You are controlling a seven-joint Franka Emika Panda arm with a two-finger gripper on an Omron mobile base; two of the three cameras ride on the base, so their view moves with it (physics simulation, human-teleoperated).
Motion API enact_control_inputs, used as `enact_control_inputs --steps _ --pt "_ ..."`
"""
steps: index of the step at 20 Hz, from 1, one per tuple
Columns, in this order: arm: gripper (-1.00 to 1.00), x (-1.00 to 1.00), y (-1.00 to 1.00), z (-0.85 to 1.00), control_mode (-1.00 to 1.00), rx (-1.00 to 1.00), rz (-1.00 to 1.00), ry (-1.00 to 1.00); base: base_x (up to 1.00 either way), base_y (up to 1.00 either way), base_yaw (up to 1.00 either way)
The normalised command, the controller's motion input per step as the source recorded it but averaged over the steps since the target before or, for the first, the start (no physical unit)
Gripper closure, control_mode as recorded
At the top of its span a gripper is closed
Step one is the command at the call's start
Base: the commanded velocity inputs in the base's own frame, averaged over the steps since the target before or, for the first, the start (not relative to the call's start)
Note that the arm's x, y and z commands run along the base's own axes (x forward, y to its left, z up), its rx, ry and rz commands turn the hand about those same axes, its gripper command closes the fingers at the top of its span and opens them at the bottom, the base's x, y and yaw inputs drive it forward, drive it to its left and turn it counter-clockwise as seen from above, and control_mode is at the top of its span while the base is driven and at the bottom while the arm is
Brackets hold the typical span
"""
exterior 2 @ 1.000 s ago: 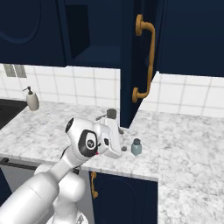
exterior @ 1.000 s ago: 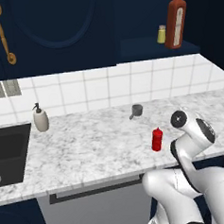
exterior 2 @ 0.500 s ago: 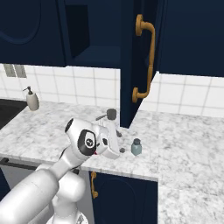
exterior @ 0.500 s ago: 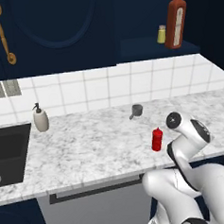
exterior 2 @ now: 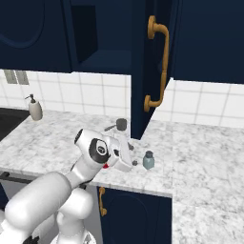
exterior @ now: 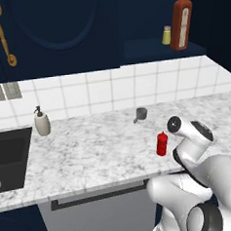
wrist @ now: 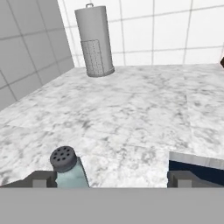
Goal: Put the shaker and condiment bottle from the counter next to their counterparts in the cabinet.
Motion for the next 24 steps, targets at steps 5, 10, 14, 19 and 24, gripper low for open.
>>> enact_control_inputs --steps 5,10,14,19,24 --pt "-1.00 0.14 -0.13 -0.17 -1.00 0.00 0.00 0.00 0.00 0.00 0.00" --pt "-1.00 0.00 -0.23 -0.10 -1.00 0.00 0.00 0.00 0.00 0.00 0.00" --pt "-1.00 0.08 -0.40 -0.11 -1.00 0.00 0.00 0.00 0.00 0.00 0.00" --pt "-1.00 0.07 -0.02 -0.01 -1.00 0.00 0.00 0.00 0.00 0.00 0.00" --pt "-1.00 0.26 0.02 -0.05 -1.00 0.00 0.00 0.00 0.00 0.00 0.00"
